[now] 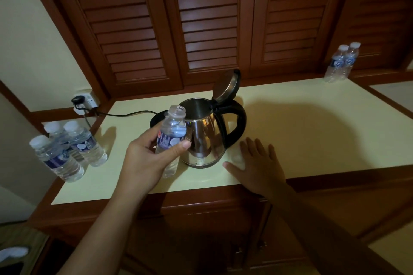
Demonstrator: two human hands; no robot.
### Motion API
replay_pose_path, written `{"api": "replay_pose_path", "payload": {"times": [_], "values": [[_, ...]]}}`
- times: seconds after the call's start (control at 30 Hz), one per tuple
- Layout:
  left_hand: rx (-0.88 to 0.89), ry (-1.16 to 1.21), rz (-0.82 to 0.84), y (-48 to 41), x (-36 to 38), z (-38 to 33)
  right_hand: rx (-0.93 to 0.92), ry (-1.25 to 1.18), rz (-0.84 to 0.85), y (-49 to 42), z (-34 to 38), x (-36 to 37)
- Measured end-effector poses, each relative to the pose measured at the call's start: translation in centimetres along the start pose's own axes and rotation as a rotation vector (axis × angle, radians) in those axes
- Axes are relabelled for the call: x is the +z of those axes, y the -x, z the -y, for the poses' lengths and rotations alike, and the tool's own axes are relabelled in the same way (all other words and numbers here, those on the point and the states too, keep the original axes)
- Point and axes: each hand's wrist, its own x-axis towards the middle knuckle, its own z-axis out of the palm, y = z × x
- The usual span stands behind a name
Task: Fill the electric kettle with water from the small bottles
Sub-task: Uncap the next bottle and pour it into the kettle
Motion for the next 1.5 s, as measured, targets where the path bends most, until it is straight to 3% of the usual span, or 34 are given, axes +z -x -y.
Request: {"api": "replay_pose_path", "payload": {"times": [0.43, 0.7, 1.03, 1.5], "values": [[0.069, -0.702, -0.101, -5.5, -2.5, -1.9, -0.003, 0.008, 0.026, -0.5, -0.2, 0.0], [0.234, -1.187, -0.118, -7.2, -3.1, -3.1, -0.010, 0.018, -0.004, -0.4, -0.2, 0.1], [0.372, -1.387, -0.167, -7.7, -2.4, -3.9, -0.012, 0.021, -0.007, -0.4, -0.2, 0.1], [0.366, -1.466, -0.135, -9.0, -0.9, -4.8, -0.013, -0.019, -0.033, -0.3, -0.2, 0.0]]}}
